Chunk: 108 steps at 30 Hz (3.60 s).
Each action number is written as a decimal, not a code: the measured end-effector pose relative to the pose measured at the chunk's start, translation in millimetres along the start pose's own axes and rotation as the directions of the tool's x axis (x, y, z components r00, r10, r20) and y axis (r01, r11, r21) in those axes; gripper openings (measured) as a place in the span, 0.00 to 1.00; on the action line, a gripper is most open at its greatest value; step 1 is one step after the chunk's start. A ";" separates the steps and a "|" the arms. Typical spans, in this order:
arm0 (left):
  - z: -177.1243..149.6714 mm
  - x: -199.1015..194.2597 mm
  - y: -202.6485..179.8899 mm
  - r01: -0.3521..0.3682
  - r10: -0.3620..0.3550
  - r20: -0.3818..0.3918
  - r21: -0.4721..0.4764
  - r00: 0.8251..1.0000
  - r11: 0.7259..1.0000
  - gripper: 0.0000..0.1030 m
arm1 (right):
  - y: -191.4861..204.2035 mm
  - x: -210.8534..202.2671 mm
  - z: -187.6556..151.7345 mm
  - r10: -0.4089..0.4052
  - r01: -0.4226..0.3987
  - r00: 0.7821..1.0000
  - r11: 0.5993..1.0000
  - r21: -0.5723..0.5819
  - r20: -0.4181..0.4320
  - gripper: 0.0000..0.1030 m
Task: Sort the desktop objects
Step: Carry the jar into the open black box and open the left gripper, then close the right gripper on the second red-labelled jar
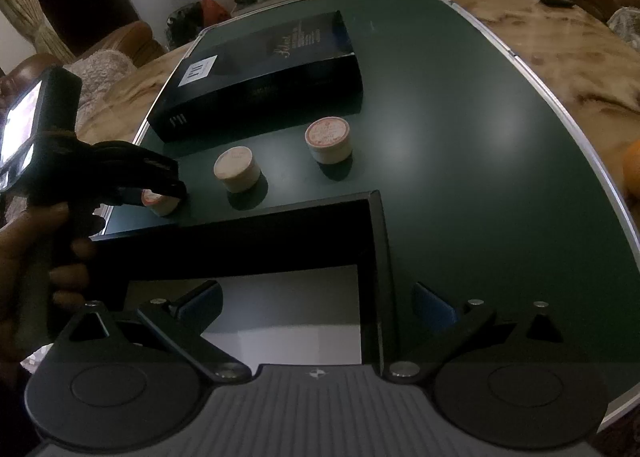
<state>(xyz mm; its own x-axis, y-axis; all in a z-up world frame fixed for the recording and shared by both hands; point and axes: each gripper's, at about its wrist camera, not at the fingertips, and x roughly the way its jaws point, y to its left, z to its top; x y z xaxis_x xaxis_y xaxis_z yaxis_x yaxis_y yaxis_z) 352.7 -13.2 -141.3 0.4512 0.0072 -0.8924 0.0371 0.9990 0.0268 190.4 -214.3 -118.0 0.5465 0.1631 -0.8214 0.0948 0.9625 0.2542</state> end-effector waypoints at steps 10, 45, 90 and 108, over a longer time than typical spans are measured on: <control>-6.0 -20.7 2.8 -0.005 0.005 0.021 -0.001 1.000 1.000 0.40 | 3.4 -3.3 -3.1 0.001 -0.001 1.000 1.000 -0.003 -0.002 1.00; -109.1 -120.1 18.3 0.007 -0.007 -0.003 -0.010 1.000 1.000 0.40 | 8.6 -45.2 -21.6 0.007 -0.007 1.000 1.000 0.006 0.028 1.00; -129.6 -83.4 -0.3 0.023 -0.019 -0.081 0.057 0.997 0.998 0.56 | 1.4 -37.6 -22.5 0.011 -0.011 1.000 1.000 0.005 0.017 1.00; -127.1 -124.1 9.4 0.061 -0.061 0.039 -0.001 0.997 0.998 0.75 | -5.2 -8.0 74.0 -0.006 0.026 0.983 0.994 -0.109 0.182 0.99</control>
<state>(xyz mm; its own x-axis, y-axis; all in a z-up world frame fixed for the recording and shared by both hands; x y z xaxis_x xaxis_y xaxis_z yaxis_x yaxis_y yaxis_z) 183.7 1.1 -87.6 0.4828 -0.0553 -0.8740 0.0638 0.9976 -0.0279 247.2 -236.7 -75.0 0.6881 0.1149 -0.7165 0.0181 0.9843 0.1753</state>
